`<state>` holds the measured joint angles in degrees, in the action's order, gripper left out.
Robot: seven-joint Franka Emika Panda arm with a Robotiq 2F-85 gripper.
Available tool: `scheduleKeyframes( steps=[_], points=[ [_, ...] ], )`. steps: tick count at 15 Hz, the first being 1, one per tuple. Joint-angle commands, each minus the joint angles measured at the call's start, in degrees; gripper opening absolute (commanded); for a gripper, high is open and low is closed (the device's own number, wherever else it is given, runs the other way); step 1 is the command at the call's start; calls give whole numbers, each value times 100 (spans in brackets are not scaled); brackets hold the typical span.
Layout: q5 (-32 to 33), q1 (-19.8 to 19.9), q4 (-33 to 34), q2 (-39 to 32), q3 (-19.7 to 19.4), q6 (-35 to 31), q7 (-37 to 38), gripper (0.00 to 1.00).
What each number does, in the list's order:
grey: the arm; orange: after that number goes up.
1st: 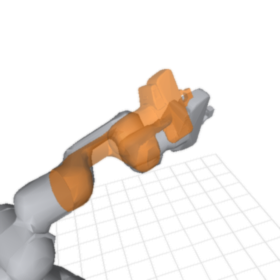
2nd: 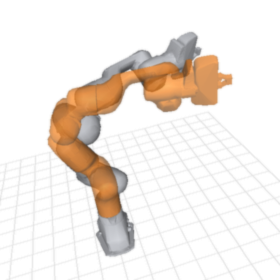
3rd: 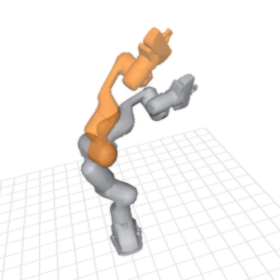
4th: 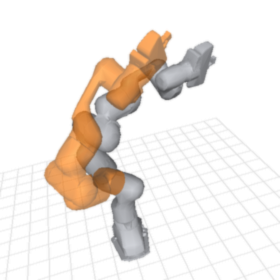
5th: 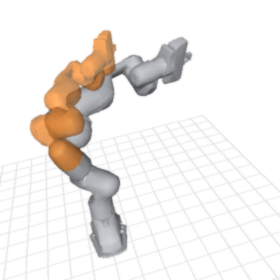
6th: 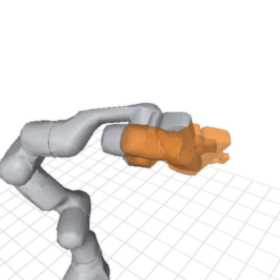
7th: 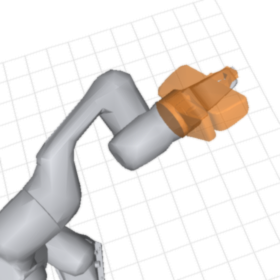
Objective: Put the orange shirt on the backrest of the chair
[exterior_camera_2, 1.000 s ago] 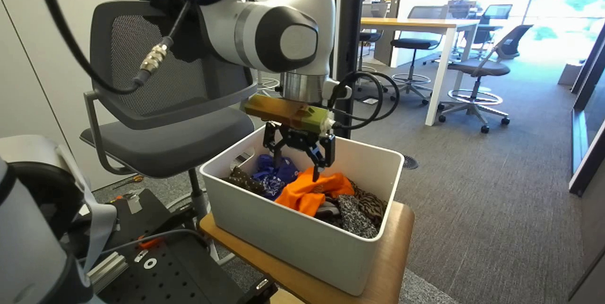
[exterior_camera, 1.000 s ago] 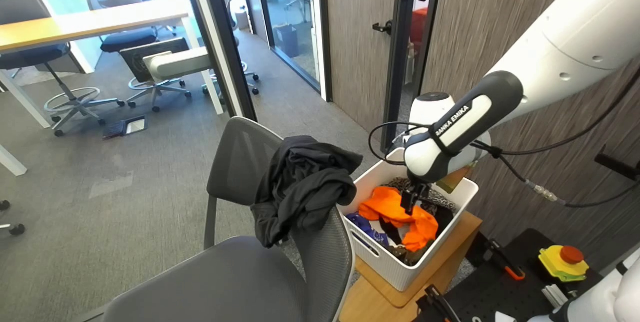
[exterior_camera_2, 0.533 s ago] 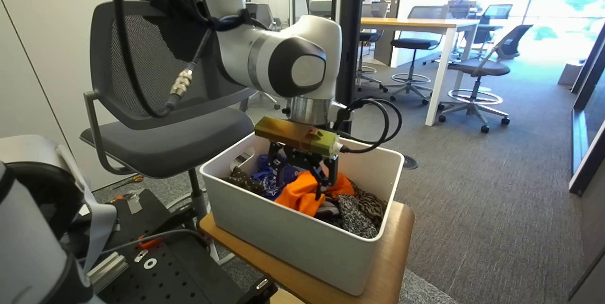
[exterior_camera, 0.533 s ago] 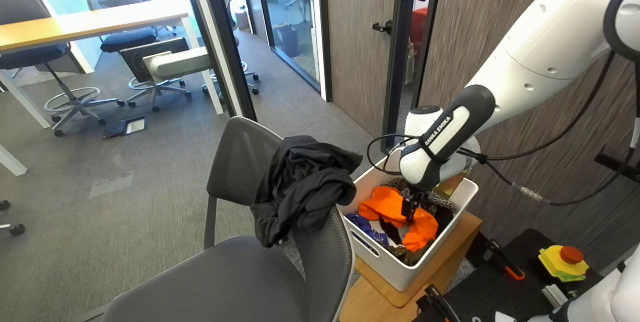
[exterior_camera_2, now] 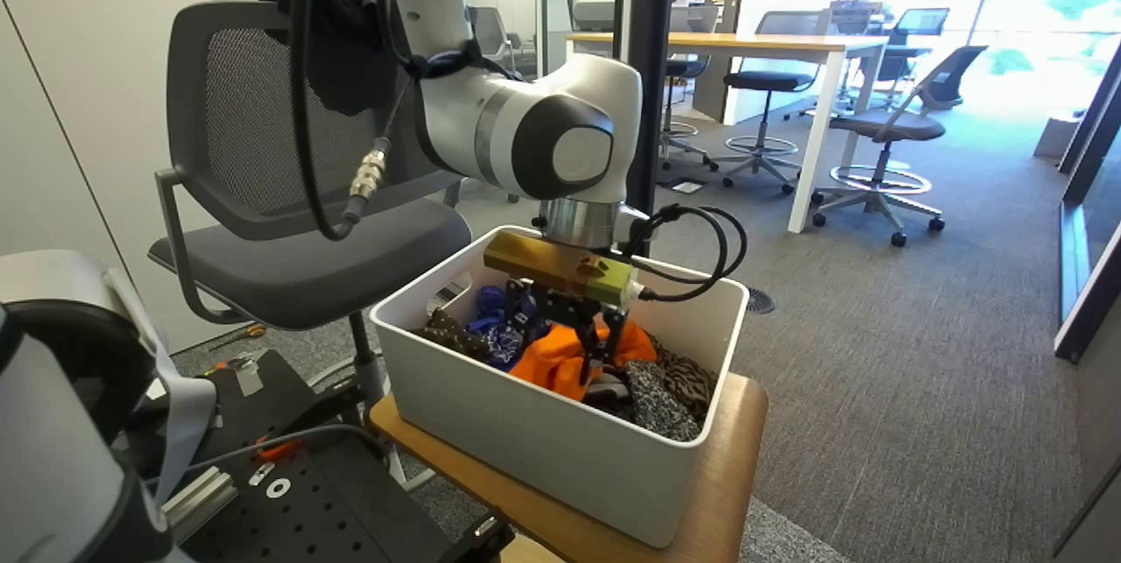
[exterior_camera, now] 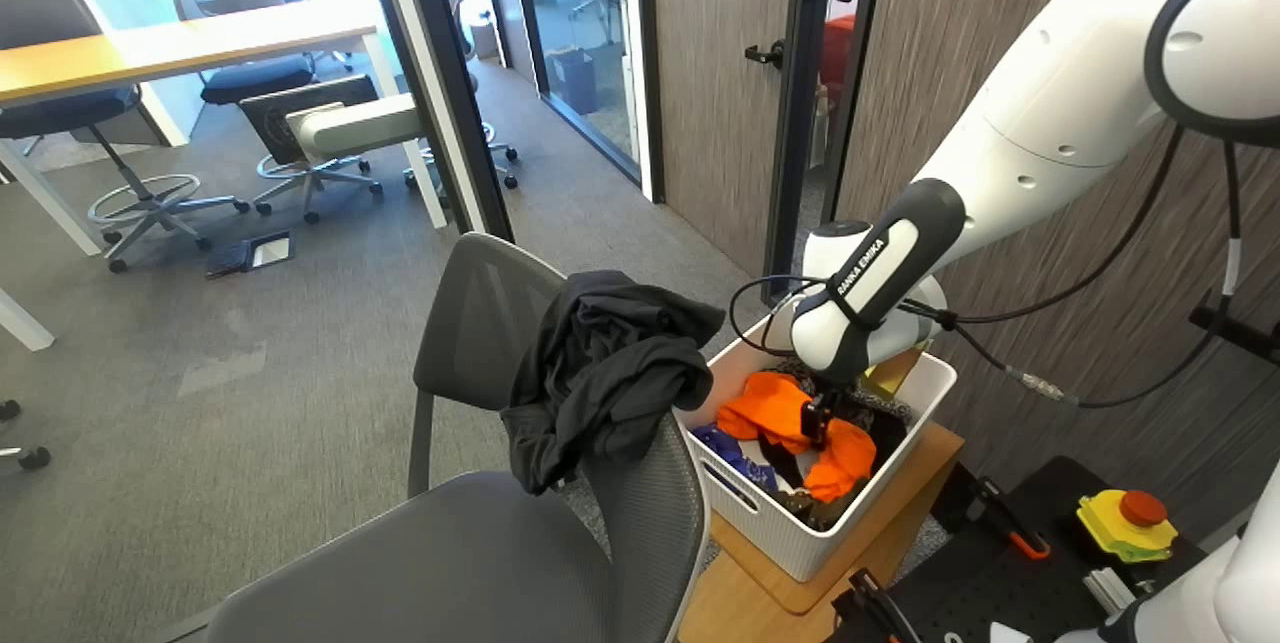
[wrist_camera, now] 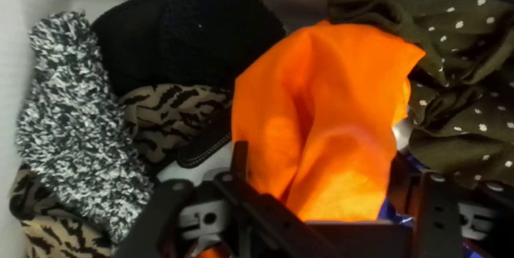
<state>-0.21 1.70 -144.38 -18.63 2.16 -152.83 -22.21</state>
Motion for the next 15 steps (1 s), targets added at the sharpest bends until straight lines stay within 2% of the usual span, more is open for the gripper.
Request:
scheduleKeyframes(
  steps=[1,6,9,11,15],
  points=[
    [69,168,147,-137,126,-111,-88,49],
    [5,272,214,-180,198,-41,-128,12],
    [-57,345,248,-190,252,3,-165,7],
    [-183,442,273,-164,339,99,-240,13],
    [-454,588,337,75,496,482,-309,15]
  ],
)
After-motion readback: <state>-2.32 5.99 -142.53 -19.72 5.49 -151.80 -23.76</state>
